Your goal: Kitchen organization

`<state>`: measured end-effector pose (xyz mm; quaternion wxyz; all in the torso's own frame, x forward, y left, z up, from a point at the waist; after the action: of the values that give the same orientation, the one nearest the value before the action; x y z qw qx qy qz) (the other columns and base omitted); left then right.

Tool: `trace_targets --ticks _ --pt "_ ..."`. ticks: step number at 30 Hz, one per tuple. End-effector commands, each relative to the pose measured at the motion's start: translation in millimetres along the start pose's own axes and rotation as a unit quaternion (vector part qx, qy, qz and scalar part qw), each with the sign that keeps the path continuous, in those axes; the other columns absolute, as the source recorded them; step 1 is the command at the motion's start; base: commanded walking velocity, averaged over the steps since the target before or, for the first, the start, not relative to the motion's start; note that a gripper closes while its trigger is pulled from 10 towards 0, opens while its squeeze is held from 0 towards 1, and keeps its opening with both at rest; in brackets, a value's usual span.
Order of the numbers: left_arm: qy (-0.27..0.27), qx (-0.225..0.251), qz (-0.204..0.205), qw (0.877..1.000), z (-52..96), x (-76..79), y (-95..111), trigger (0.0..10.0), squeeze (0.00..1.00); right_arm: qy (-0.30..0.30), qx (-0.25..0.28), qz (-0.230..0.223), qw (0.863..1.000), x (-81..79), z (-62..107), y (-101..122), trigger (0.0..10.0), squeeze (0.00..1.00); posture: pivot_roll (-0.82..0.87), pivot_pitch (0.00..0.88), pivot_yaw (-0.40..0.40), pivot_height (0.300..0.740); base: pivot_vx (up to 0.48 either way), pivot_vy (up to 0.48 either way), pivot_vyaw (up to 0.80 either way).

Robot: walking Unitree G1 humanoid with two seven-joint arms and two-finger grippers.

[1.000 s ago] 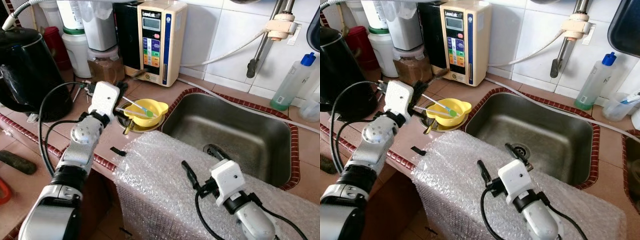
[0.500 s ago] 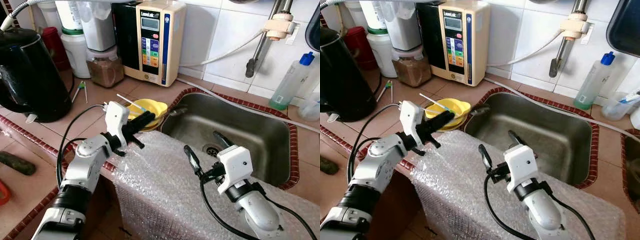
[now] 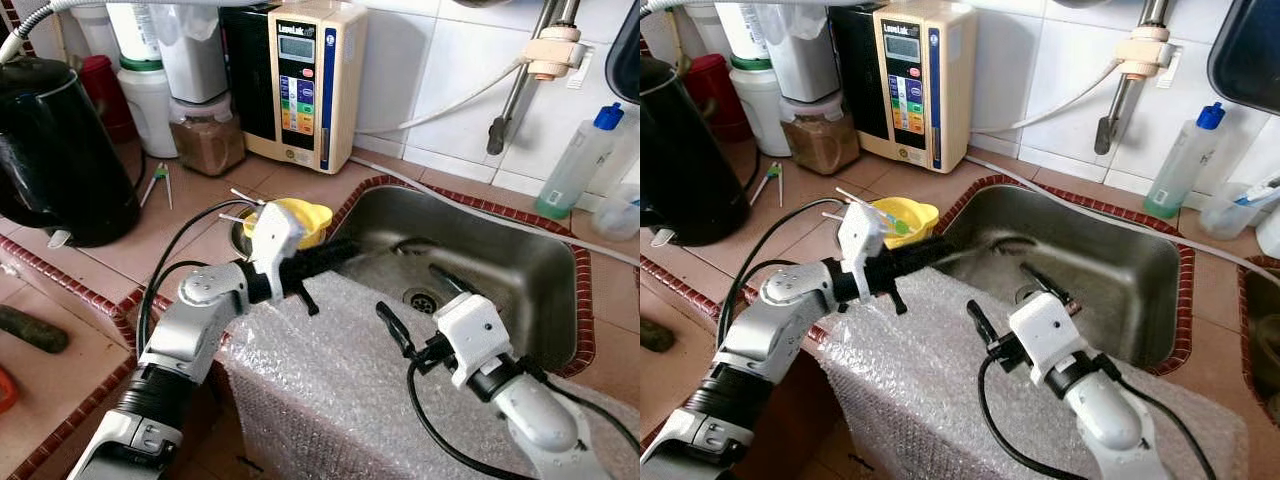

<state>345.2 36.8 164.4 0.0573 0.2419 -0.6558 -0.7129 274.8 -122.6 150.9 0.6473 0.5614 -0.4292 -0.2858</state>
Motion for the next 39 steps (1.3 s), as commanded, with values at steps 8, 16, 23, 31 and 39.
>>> trace_targets --ticks 8,16,23,31,39 --pt "-0.048 0.004 -0.044 0.998 -15.5 10.7 15.1 10.0 0.0 0.029 -0.029 0.076 0.996 3.9 -4.4 -11.0 10.0 0.0 0.03 0.0 0.031 0.74 0.0 0.0 0.0" --pt "-0.078 0.009 -0.061 0.995 -20.9 22.8 21.4 10.0 0.0 0.017 -0.03 0.121 0.992 16.9 -13.4 -14.6 10.0 0.0 0.03 0.0 0.035 0.74 0.0 0.0 0.0" --pt "-0.09 0.011 -0.063 0.994 -19.9 29.0 22.2 10.0 0.0 0.014 -0.024 0.148 0.989 23.0 -22.0 -14.0 10.0 0.0 0.03 0.0 0.032 0.74 0.0 0.0 0.0" --pt "-0.112 0.019 -0.065 0.991 -20.2 38.1 27.6 10.0 0.0 0.02 -0.035 0.151 0.988 24.4 -24.8 -24.1 0.0 0.0 0.03 0.0 0.03 0.74 0.0 0.0 0.0" --pt "-0.125 0.024 -0.067 0.99 -21.8 45.0 30.2 10.0 0.0 0.016 -0.031 0.158 0.987 27.6 -34.7 -25.6 0.0 0.0 0.03 0.0 0.03 0.74 0.0 0.0 0.0"
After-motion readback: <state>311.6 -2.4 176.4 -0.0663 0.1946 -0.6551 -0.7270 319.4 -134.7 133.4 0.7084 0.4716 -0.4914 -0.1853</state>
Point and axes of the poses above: a point about 5 cm out from each wrist's last joint towards the gripper, its own z axis pointing back from the gripper into the wrist, its own y axis along the axis of the wrist's last joint, x = y × z, the point moved 5 cm from there along -z, pointing out of the wrist towards the gripper, and after that the axes turned 12 degrees about -z, right-handed, at the moved point
